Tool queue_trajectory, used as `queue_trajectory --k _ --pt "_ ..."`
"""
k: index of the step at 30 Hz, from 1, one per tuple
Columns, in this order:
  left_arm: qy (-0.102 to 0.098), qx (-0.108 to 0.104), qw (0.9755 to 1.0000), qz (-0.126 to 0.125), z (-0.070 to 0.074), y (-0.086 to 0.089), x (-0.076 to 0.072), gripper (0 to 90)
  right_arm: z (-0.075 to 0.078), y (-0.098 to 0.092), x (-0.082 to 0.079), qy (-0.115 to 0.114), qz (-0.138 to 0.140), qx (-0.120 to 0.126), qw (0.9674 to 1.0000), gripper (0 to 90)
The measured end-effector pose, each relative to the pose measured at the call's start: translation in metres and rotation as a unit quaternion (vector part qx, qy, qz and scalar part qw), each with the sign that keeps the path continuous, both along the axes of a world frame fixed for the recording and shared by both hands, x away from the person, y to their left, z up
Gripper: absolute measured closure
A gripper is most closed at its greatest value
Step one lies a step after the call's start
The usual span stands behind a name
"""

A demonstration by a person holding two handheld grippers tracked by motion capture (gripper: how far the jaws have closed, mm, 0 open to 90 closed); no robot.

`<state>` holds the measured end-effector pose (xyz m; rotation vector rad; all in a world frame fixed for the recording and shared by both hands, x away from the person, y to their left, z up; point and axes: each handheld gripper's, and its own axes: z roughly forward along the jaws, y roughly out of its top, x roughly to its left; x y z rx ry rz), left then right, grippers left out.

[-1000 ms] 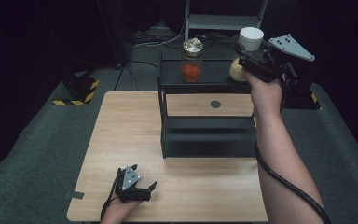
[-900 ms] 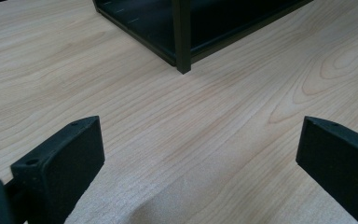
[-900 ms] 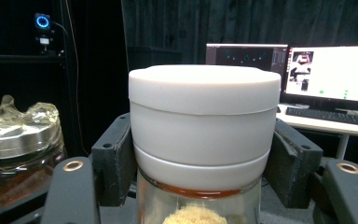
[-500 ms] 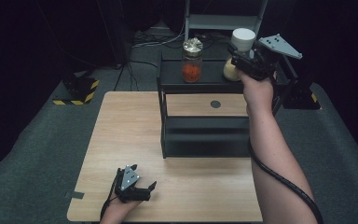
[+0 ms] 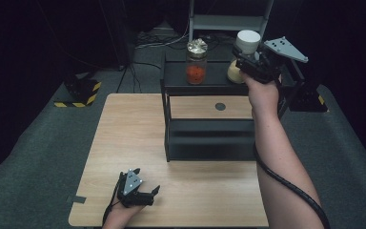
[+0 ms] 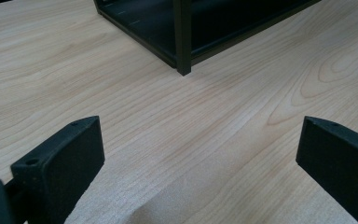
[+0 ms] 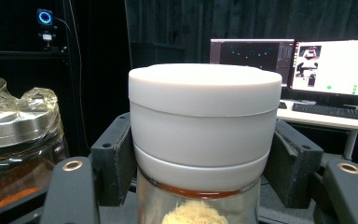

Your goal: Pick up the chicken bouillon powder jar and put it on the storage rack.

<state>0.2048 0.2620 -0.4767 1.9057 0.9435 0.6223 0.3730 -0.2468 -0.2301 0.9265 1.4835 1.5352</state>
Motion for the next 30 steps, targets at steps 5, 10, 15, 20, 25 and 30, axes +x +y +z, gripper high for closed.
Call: queue_trajectory --k 5,10,15,20,25,30 --pt "0.0 0.0 1.0 -0.001 0.0 0.0 0.0 1.2 0.002 0.0 0.0 0.003 0.001 -0.001 1.0 33.5" --pt "0.002 0.0 1.0 -0.001 0.0 0.0 0.001 1.2 0.004 -0.002 0.0 0.009 0.005 0.0 0.9999 32.3" --pt "0.002 0.001 1.0 -0.002 0.0 0.0 0.001 1.2 0.008 -0.004 -0.003 0.01 0.005 0.01 0.9999 22.2" --pt "0.001 0.002 1.0 -0.003 0.0 0.0 0.001 1.2 0.01 -0.003 -0.005 0.018 -0.003 0.015 0.9997 11.4" --pt "0.0 0.003 1.0 -0.003 0.0 -0.001 0.0 1.2 0.01 -0.001 -0.008 0.022 -0.009 0.012 0.9996 2.8" --pt "0.0 0.003 1.0 -0.004 0.0 0.0 0.0 1.2 0.009 -0.001 -0.01 0.02 -0.006 0.009 0.9997 0.0"
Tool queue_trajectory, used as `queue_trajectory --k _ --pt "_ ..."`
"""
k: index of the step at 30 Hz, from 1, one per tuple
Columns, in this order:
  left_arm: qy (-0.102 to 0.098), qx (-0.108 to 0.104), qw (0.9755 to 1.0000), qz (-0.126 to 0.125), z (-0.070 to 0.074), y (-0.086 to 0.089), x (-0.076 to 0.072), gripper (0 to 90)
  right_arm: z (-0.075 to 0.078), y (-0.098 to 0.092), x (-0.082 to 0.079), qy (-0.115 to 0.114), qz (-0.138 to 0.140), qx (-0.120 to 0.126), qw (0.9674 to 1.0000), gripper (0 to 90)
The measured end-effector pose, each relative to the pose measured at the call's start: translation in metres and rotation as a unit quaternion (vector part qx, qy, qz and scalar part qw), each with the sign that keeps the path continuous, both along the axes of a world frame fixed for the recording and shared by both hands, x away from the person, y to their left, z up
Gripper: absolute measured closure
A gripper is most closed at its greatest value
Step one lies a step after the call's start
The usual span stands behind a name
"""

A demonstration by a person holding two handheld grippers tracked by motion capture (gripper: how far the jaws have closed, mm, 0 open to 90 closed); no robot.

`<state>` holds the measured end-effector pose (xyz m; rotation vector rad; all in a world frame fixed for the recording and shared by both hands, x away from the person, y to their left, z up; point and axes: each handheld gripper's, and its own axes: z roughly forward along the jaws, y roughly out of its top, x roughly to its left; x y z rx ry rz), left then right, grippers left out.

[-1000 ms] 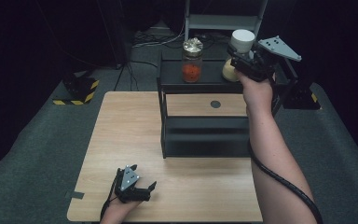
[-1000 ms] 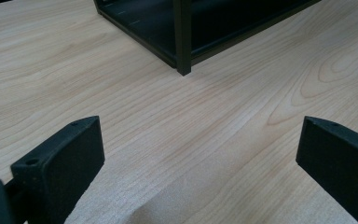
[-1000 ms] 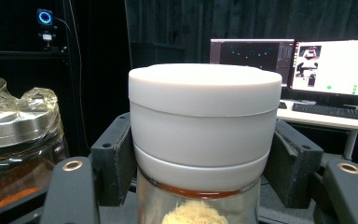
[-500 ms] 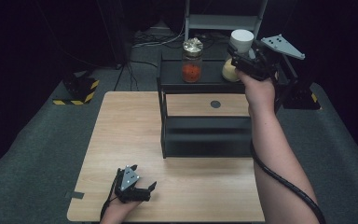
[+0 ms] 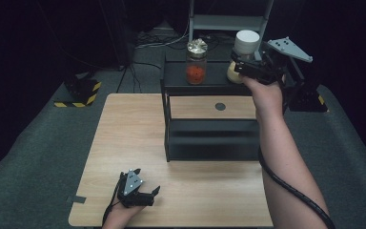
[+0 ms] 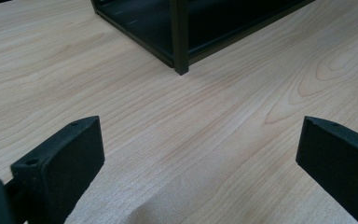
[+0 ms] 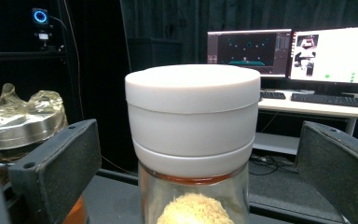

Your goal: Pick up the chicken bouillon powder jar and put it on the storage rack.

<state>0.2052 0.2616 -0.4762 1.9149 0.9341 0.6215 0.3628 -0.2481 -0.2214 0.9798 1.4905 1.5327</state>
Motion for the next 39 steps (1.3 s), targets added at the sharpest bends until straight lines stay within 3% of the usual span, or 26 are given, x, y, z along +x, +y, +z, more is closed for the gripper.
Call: queue_trajectory --k 23,39 --pt "-0.001 0.004 1.0 -0.002 0.0 -0.001 0.0 1.2 0.0 0.003 -0.02 -0.008 0.007 -0.014 0.9998 0.0" --pt "-0.001 0.008 1.0 -0.002 0.001 -0.002 0.0 1.2 -0.012 -0.011 -0.049 -0.012 0.03 0.004 0.9995 0.0"
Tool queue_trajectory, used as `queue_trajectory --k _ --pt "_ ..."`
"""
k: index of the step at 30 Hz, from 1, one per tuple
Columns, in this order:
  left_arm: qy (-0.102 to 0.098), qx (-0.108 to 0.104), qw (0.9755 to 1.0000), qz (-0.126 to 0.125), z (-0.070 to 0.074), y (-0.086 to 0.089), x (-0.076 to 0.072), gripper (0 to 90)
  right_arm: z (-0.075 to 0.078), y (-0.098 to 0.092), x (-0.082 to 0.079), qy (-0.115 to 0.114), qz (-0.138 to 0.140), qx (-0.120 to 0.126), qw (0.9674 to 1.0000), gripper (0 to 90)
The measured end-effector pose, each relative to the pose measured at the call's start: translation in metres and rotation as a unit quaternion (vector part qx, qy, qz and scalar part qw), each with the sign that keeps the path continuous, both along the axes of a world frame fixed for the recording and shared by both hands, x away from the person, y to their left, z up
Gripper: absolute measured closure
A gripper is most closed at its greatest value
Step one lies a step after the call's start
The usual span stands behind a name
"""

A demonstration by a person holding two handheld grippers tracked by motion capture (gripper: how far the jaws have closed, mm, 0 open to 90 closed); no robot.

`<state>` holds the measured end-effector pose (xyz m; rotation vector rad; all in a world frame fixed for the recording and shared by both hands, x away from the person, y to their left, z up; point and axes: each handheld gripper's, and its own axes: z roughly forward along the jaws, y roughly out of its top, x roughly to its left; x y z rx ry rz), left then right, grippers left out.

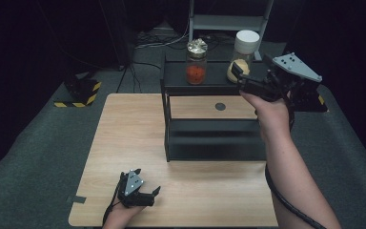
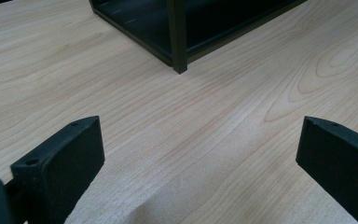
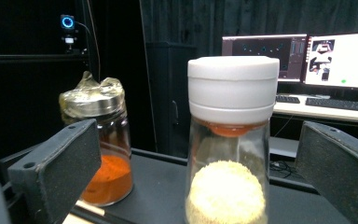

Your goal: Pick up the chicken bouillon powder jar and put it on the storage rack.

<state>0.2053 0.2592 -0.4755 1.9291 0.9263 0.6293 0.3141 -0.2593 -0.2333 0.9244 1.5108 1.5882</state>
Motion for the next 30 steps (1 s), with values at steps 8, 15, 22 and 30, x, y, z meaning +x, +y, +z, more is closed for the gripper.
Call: queue_trajectory --k 8,15,22,30 --pt "0.0 0.001 1.0 0.0 0.0 0.0 0.0 1.2 -0.01 -0.005 -0.015 -0.008 0.006 -0.009 0.9999 0.0" --pt "0.0 -0.001 1.0 0.001 0.0 0.0 0.0 1.2 -0.021 -0.007 -0.028 -0.012 0.007 -0.035 0.9993 0.0" --pt "-0.002 0.003 1.0 0.0 0.0 -0.001 0.0 1.2 -0.036 -0.012 -0.041 -0.015 0.012 -0.048 0.9987 0.0" --pt "-0.004 0.007 1.0 0.003 0.0 -0.003 -0.002 1.2 -0.06 -0.016 -0.057 -0.014 0.014 -0.068 0.9975 0.0"
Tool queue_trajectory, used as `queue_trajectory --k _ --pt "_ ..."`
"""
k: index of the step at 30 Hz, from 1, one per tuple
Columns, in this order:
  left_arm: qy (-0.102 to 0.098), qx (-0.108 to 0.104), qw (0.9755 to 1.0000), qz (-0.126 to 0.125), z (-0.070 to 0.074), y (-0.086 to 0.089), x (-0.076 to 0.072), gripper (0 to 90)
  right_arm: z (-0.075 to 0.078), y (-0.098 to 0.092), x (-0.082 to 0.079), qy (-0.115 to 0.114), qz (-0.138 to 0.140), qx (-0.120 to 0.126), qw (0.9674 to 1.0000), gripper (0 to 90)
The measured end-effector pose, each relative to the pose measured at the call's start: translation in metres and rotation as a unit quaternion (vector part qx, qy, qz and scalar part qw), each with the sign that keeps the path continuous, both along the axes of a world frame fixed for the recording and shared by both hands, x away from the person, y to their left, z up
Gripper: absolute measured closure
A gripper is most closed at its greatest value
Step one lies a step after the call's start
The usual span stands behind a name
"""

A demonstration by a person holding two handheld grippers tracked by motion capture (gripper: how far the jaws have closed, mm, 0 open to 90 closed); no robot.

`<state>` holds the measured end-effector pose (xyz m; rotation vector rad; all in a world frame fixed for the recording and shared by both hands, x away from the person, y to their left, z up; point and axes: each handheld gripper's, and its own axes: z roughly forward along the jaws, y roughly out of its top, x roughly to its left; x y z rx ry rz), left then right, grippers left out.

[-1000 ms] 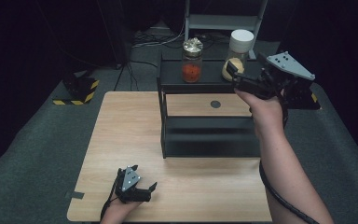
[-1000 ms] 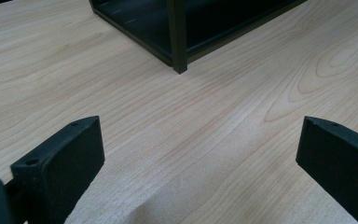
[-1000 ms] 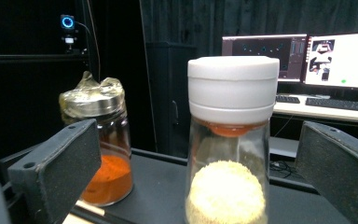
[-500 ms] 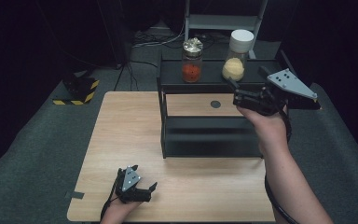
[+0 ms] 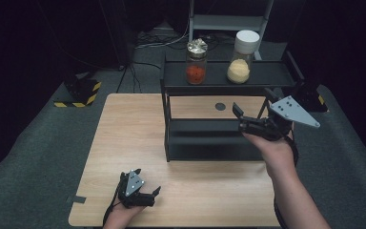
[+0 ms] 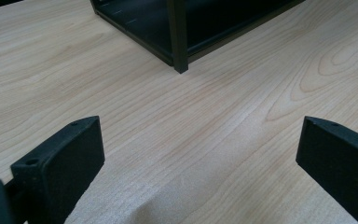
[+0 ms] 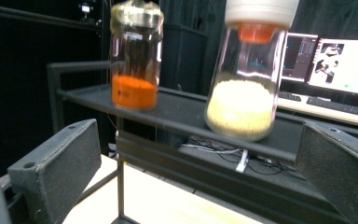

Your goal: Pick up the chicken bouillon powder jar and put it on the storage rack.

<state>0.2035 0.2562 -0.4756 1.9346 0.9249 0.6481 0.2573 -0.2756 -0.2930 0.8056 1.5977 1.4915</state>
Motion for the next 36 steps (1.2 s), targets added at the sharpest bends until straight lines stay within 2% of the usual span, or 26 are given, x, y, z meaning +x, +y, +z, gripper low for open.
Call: queue_trajectory --k 3,8,15,27,32,36 --pt "-0.001 -0.001 1.0 0.001 0.0 0.0 0.0 1.2 -0.01 -0.001 -0.006 -0.004 -0.003 -0.012 0.9999 0.0" --pt "-0.002 -0.004 1.0 0.004 -0.001 0.0 -0.001 1.2 -0.027 -0.004 -0.014 0.003 -0.001 -0.011 0.9999 0.0" --pt "-0.009 0.015 0.9998 0.0 0.0 -0.005 -0.003 1.2 -0.053 -0.008 -0.024 0.018 0.001 -0.026 0.9995 0.0" --pt "-0.012 0.019 0.9997 -0.001 0.0 -0.007 -0.004 1.2 -0.103 -0.019 -0.038 0.058 -0.005 -0.048 0.9972 0.0" --pt "-0.012 0.021 0.9997 -0.002 0.0 -0.007 -0.004 1.2 -0.125 -0.024 -0.043 0.076 -0.012 -0.064 0.9949 0.0" --pt "-0.013 0.021 0.9997 -0.001 0.0 -0.008 -0.005 1.2 -0.141 -0.028 -0.046 0.095 -0.018 -0.067 0.993 0.0"
